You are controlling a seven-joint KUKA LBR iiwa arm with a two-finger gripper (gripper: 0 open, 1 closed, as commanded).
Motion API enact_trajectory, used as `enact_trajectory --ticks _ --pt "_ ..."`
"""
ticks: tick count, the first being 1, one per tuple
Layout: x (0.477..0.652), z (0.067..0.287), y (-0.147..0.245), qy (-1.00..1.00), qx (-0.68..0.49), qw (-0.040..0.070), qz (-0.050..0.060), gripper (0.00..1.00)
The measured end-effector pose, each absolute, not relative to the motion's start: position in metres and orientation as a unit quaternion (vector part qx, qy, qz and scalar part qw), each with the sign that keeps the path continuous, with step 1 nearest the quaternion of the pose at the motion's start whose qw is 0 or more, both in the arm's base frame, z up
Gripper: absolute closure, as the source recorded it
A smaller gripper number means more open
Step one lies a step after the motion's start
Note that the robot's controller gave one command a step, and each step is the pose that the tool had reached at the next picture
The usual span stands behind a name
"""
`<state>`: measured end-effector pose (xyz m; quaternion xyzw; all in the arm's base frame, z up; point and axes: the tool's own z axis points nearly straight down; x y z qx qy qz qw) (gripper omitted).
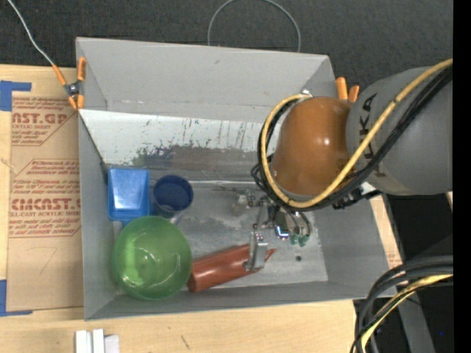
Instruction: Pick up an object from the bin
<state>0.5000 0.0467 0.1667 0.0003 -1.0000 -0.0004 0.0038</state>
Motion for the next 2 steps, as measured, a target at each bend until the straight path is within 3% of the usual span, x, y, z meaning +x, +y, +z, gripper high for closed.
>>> enact_trajectory --ticks 1,2 --pt "0.502 0.171 0.046 -1.000 0.000 0.000 -0.001 0.00" --pt "0.505 0.093 0.077 -0.986 0.165 0.002 -0.001 0.00"
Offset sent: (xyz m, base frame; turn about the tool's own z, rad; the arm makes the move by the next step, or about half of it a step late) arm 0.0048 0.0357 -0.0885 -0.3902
